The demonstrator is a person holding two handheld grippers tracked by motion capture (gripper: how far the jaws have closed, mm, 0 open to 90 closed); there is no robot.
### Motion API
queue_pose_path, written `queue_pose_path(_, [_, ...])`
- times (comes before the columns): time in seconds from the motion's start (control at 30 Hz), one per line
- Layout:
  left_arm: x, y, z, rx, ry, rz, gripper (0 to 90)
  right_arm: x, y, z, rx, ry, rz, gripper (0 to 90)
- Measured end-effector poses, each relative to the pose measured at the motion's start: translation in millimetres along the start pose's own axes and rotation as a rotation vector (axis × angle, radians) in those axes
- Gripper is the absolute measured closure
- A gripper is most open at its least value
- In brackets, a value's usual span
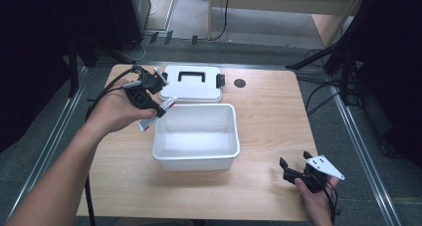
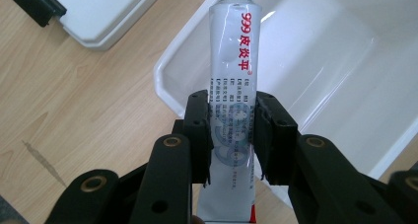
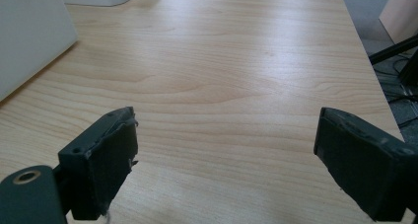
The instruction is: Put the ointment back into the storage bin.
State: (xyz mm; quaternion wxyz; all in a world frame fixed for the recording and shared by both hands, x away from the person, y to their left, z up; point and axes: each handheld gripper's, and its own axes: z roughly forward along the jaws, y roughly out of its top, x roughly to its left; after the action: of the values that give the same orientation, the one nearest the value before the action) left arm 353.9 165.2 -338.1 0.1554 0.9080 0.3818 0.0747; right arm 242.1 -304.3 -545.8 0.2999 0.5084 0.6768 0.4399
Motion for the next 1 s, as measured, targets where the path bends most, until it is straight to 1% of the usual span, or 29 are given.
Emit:
queue_pose_path(0.13, [-1.9,6.8,8.5,0.007,-0.016,0.008,70.9,0.0,0.1,0.2,0.003,0.0,0.002,9.8])
queue_pose_path(0.17, [-2.7,7.7,10.8,0.005,-0.017,0.001,70.9,0.0,0.1,0.2,0.003,0.0,0.002,9.8])
queue_pose_path(0.23, [-2.7,9.6,14.2,0.016,-0.023,0.011,70.9,-0.3,0.2,0.4,0.002,-0.001,-0.001,9.8])
queue_pose_path(0.4, [-4.9,12.6,19.7,0.024,-0.031,0.013,70.9,-0.2,0.2,0.5,0.004,-0.001,0.0,9.9])
queue_pose_path(0.53, [-6.9,15.5,23.9,0.033,-0.033,0.021,70.9,-0.3,0.2,0.5,0.005,0.0,-0.001,9.8])
queue_pose_path(0.57, [-7.7,17.3,26.0,0.041,-0.039,0.029,70.9,-0.3,0.2,0.5,0.004,0.001,0.0,9.9])
queue_pose_path(0.7, [-10.7,20.5,30.8,0.046,-0.046,0.03,70.8,-0.5,0.2,0.6,0.004,0.004,0.0,9.9])
queue_pose_path(0.77, [-10.5,21.3,32.0,0.051,-0.049,0.038,70.9,-0.6,0.2,0.5,0.004,0.004,0.0,9.9])
queue_pose_path(0.83, [-11.6,21.9,35.7,0.047,-0.055,0.028,70.9,-0.7,0.2,0.5,0.004,0.005,0.002,9.9])
queue_pose_path(1.0, [-11.4,22.3,43.8,0.064,-0.062,0.033,70.8,-0.7,0.1,0.3,0.005,0.006,0.005,9.9])
